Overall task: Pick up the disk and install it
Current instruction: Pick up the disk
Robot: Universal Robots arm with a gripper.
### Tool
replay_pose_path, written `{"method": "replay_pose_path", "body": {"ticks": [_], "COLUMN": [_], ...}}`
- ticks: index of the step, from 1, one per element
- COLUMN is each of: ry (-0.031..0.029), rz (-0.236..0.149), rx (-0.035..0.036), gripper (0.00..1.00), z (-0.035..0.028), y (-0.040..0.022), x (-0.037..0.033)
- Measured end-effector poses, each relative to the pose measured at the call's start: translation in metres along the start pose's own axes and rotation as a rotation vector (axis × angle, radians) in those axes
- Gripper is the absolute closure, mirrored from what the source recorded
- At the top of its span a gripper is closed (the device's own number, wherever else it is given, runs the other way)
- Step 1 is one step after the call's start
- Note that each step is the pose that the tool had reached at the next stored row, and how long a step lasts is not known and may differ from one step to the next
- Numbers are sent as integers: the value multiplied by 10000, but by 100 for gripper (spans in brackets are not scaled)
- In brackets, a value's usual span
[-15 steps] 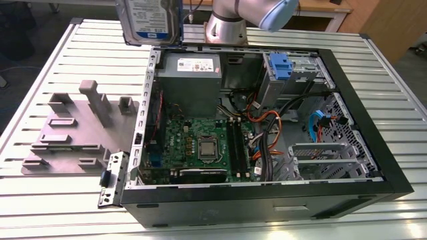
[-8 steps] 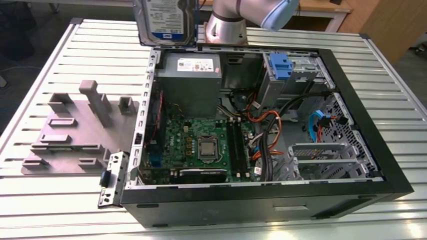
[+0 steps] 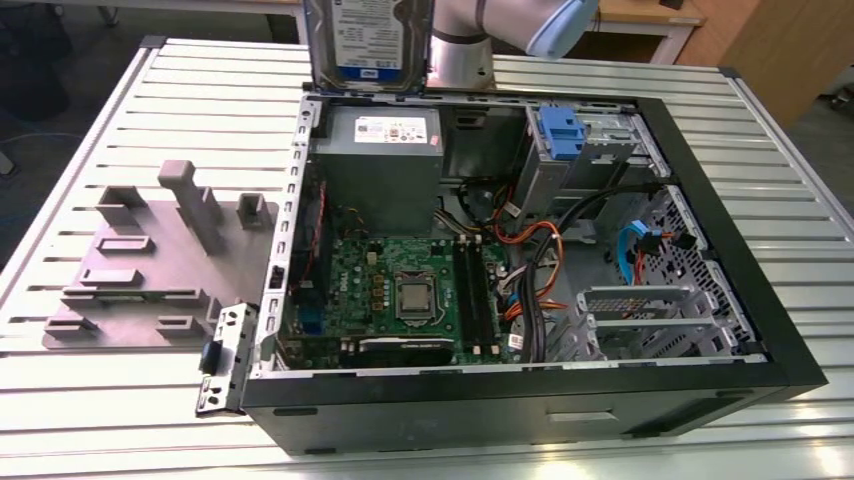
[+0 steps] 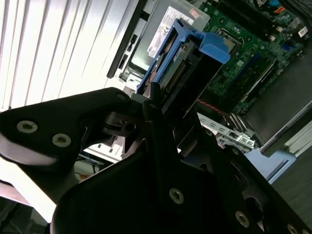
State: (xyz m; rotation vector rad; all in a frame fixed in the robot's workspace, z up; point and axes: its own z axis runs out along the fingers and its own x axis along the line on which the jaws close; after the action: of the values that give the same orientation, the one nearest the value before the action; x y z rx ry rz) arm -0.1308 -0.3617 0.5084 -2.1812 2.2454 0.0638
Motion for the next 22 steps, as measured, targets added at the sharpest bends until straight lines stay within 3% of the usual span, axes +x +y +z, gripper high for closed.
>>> {"method": "replay_pose_path", "body": {"ticks": [3, 4, 15, 19, 22], "ry": [0, -1, 0, -1, 0], "rz": [0, -1, 0, 0, 0], "rx": [0, 0, 0, 0, 0], "gripper": [65, 65, 65, 65, 65], "z": [-2, -3, -9, -11, -12], "y": [-120, -210, -677, -834, -919], "x": [-4, -6, -20, -24, -26]}}
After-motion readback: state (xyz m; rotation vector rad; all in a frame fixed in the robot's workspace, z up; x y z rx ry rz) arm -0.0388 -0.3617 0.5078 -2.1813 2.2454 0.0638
